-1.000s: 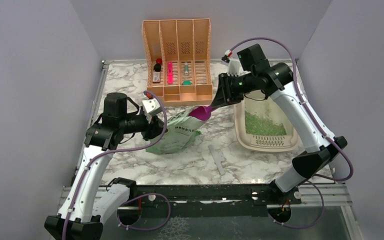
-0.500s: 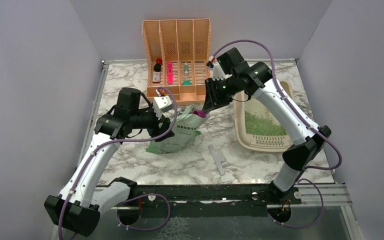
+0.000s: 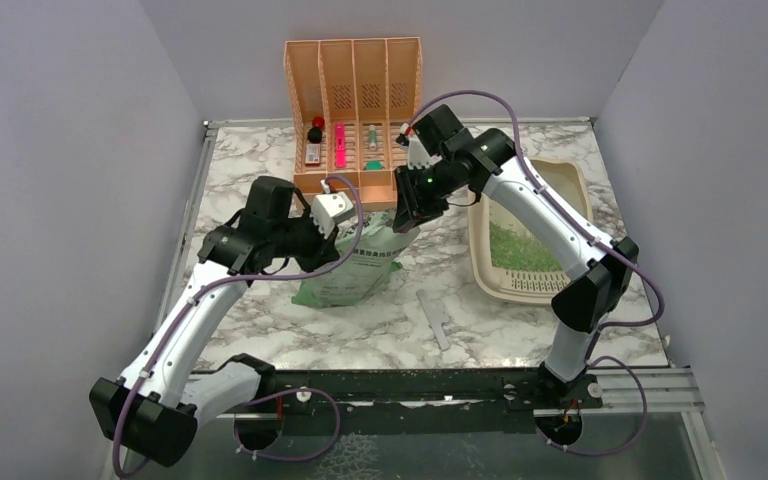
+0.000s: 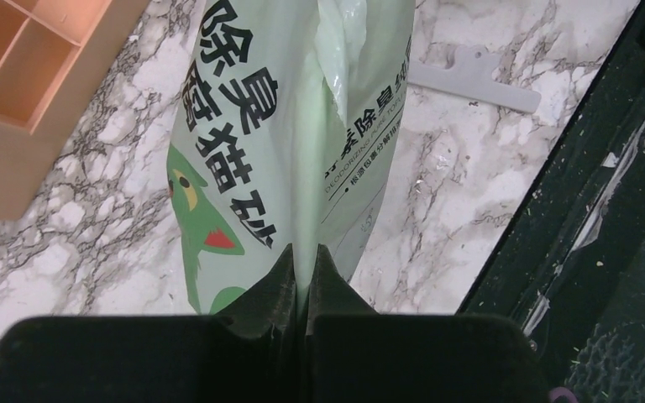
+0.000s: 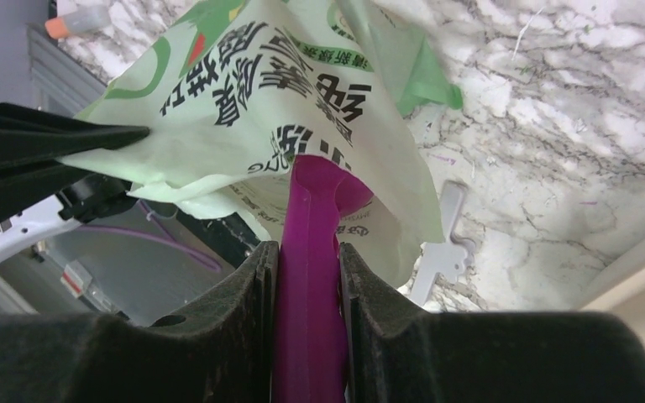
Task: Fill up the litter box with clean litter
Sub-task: 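Scoop the cat litter from the cat litter bag.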
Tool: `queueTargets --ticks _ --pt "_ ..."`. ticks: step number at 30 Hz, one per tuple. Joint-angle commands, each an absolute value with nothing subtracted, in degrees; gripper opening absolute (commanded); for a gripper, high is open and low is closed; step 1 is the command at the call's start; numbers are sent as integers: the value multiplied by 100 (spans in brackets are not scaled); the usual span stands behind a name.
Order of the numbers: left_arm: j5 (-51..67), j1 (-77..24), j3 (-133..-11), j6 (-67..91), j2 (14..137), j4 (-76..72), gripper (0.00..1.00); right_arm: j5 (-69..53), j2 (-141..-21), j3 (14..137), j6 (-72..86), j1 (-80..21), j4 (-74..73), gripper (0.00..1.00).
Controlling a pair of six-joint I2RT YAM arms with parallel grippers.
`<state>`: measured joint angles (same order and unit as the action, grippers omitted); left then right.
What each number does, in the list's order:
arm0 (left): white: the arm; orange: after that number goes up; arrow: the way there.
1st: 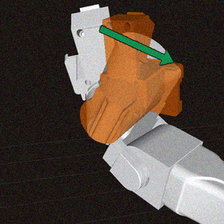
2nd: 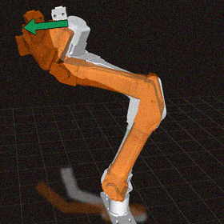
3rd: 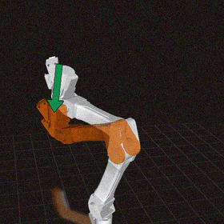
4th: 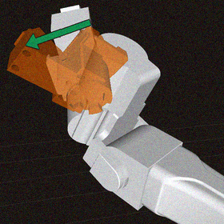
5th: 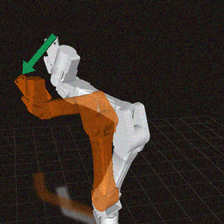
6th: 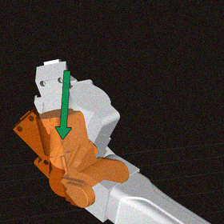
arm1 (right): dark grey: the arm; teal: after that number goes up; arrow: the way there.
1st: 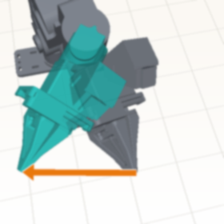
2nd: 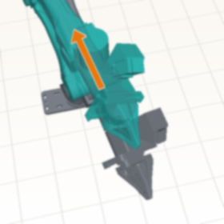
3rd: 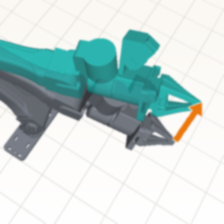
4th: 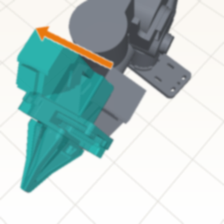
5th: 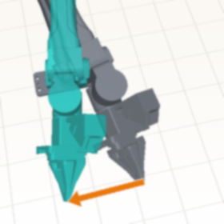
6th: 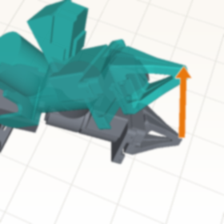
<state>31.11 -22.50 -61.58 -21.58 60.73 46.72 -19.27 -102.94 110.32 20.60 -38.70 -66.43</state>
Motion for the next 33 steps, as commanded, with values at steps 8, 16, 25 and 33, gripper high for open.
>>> queueTargets --ticks 8,16,25,33 --pt "2317 -2401 -6005 -1906 6468 4744 0 -926 -11018 10992 1787 -3993 -6874 1" --pt "1908 -2577 -6224 -2716 6672 4782 0 -2081 -11404 10605 1710 -4010 -6166 0" --pt "2444 -2584 -6403 -2716 6147 4825 0 -1817 -11205 11469 1563 -3835 -6448 0" --pt "2778 -2589 -6464 -2544 5701 4981 0 -660 -11047 12210 1510 -3718 -7338 1"
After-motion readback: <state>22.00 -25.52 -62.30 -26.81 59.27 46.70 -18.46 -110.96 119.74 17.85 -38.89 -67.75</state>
